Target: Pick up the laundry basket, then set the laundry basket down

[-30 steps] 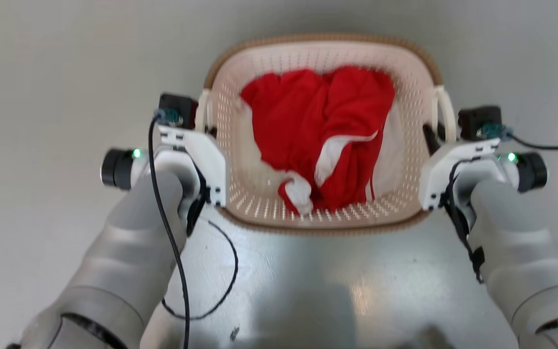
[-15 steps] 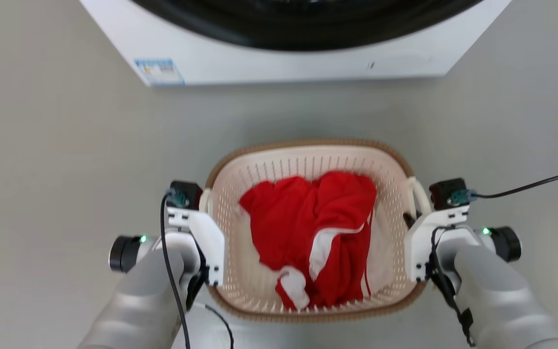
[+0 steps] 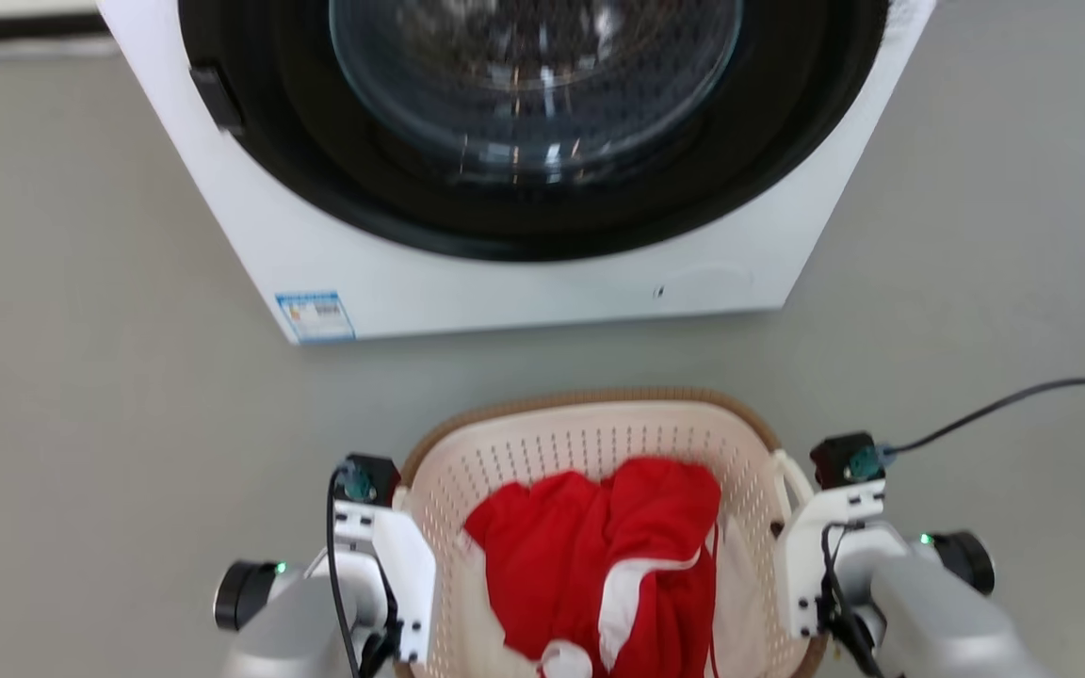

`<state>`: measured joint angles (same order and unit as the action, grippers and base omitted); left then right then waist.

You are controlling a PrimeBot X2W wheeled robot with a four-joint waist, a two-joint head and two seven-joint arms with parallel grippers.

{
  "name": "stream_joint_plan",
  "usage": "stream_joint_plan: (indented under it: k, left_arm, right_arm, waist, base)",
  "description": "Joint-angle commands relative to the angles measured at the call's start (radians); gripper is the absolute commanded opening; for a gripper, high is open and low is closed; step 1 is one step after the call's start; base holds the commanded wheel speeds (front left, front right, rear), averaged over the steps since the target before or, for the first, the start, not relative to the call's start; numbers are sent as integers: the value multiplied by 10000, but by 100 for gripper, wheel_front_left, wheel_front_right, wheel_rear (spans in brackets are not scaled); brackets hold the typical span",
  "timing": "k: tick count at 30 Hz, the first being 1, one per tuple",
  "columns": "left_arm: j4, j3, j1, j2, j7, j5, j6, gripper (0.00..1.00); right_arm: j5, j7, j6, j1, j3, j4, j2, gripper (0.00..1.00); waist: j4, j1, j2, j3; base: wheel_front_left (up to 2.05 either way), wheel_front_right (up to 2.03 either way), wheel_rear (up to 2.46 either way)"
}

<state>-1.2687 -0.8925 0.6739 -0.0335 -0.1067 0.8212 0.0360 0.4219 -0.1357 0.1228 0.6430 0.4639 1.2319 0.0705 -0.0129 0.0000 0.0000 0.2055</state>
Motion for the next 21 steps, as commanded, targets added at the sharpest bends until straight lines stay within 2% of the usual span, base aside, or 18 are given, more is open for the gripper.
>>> stream_joint_plan:
  k: [1,13,21]
  left_arm:
    - [69,46,0,-168,5,14,129,0]
    - [34,-299,-929,-168,-393,212,213,0]
    - [49,-382,-939,-168,-381,309,200,0]
  right_arm:
    - [64,24,79,-120,303,-322,-202,0]
    - [1186,-560,79,-1106,1388,-599,-202,0]
    - [1562,-605,79,-1101,1765,-545,-202,0]
  waist:
    - [-120,0,0,-484]
    - [-249,0,0,-2015]
    - [-221,0,0,-2209]
  base:
    - [0,0,0]
    - [0,0,0]
    - [0,0,0]
